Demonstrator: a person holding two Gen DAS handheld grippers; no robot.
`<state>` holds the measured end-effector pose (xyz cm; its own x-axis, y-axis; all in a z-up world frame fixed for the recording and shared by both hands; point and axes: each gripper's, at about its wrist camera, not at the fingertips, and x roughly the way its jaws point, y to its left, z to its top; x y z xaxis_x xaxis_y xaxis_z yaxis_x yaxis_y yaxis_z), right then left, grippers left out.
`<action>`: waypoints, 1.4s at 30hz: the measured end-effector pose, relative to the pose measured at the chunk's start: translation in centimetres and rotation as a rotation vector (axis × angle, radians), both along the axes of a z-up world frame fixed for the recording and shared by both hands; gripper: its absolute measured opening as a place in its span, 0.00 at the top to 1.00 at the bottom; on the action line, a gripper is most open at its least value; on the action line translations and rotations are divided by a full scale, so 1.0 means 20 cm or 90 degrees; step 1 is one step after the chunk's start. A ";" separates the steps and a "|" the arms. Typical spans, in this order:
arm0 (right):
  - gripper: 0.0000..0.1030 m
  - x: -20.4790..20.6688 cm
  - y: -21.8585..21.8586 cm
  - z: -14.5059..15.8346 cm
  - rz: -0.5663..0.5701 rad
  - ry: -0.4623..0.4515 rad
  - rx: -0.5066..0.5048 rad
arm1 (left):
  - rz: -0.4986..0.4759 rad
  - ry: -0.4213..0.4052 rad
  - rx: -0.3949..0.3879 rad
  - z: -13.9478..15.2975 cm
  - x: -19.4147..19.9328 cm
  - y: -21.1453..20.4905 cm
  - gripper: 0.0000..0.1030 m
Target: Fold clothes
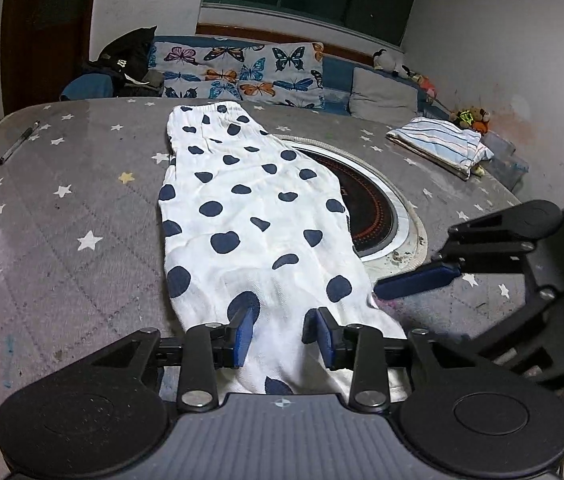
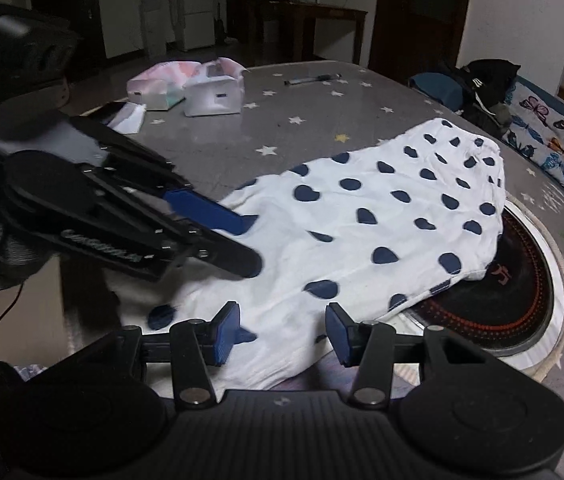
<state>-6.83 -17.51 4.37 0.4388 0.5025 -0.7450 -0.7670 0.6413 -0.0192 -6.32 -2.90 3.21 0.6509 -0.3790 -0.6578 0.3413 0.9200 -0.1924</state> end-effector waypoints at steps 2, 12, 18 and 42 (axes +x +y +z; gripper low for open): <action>0.53 -0.03 0.00 -0.01 0.006 -0.001 -0.001 | -0.003 -0.002 0.005 0.00 0.00 -0.01 0.60; 0.53 -0.09 -0.05 0.00 -0.011 -0.014 0.005 | -0.013 -0.020 0.046 0.02 -0.03 -0.07 0.54; 0.49 -0.15 -0.04 0.02 0.005 -0.029 0.016 | -0.011 -0.025 0.066 0.02 -0.05 -0.09 0.50; 0.44 -0.32 0.02 -0.01 0.037 -0.071 -0.040 | 0.004 -0.049 0.080 0.03 -0.13 -0.04 0.35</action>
<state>-13.23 -17.03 4.13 0.4920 0.4842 -0.7236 -0.7940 0.5904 -0.1448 -8.84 -3.66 3.86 0.7033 -0.2924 -0.6480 0.3443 0.9376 -0.0494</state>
